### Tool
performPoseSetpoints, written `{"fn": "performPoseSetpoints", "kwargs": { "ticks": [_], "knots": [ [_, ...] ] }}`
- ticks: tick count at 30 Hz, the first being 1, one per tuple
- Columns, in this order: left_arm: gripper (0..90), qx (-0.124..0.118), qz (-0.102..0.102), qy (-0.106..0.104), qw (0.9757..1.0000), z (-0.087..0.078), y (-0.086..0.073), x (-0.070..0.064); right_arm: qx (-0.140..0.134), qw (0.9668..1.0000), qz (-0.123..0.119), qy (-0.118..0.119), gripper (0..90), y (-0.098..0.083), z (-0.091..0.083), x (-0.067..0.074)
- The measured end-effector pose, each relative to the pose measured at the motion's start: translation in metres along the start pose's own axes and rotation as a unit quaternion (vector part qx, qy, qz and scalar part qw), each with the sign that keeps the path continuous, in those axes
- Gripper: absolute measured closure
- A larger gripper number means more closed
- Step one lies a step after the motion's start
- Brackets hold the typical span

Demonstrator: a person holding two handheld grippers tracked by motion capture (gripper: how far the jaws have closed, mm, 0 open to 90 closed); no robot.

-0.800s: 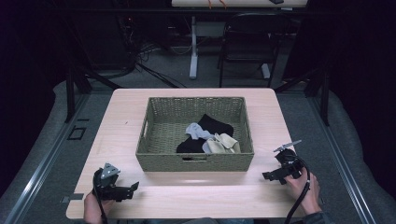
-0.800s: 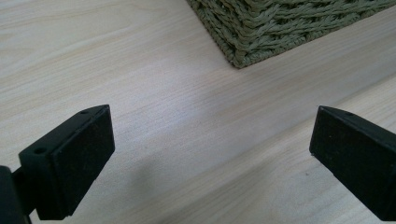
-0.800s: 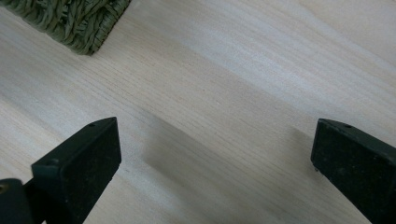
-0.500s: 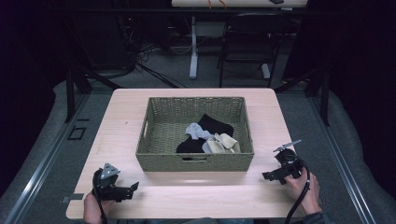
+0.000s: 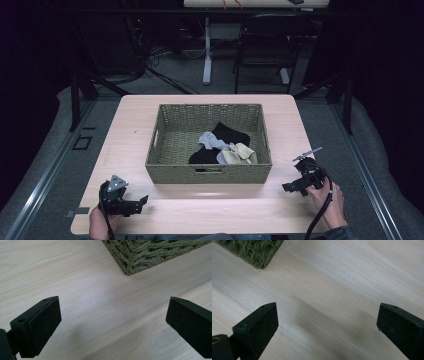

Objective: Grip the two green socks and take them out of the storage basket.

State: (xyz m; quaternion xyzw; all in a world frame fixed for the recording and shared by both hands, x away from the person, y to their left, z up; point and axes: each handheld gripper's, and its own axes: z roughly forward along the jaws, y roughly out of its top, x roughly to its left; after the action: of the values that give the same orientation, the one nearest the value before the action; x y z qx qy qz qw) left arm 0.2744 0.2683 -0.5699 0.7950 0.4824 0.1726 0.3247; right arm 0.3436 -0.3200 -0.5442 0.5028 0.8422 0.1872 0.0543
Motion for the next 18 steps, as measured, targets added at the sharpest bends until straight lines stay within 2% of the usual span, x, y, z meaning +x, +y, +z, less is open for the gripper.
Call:
{"fn": "performPoseSetpoints", "kwargs": {
  "ticks": [2,4,8,9,10,12,14,15,18],
  "knots": [
    [0.0,0.0,-0.001,0.001,1.0,0.0,-0.001,0.0,-0.006,0.9999,0.006,0.011,3.0,0.002,-0.004,-0.001],
    [0.0,-0.002,-0.004,0.001,1.0,0.0,-0.001,0.0,0.0,1.0,0.001,0.004,2.9,0.004,-0.007,-0.002],
    [0.0,0.003,0.0,0.002,1.0,-0.001,0.0,0.0,-0.006,0.9999,0.001,0.014,3.6,0.008,-0.016,-0.001],
    [0.0,0.0,-0.002,0.001,1.0,0.0,-0.001,0.0,-0.006,0.9999,-0.003,0.008,3.6,0.009,-0.019,-0.002],
    [0.0,0.001,-0.001,0.003,1.0,0.001,0.0,0.0,-0.009,0.9998,-0.005,0.017,3.6,0.012,-0.026,-0.002],
    [0.0,0.003,-0.001,0.003,1.0,0.001,0.0,0.0,-0.006,0.9998,-0.015,0.012,3.4,0.015,-0.032,-0.002],
    [0.0,-0.001,-0.004,0.004,1.0,0.001,-0.001,0.0,-0.009,0.9997,-0.014,0.018,3.3,0.016,-0.034,-0.001],
    [0.0,-0.001,-0.006,0.005,1.0,0.001,-0.001,0.001,-0.013,0.9997,-0.017,0.011,3.1,0.02,-0.037,0.0],
    [0.0,0.0,-0.007,0.005,1.0,0.001,-0.001,0.001,-0.008,0.9995,-0.025,0.018,2.5,0.026,-0.042,0.0]
  ]
}}
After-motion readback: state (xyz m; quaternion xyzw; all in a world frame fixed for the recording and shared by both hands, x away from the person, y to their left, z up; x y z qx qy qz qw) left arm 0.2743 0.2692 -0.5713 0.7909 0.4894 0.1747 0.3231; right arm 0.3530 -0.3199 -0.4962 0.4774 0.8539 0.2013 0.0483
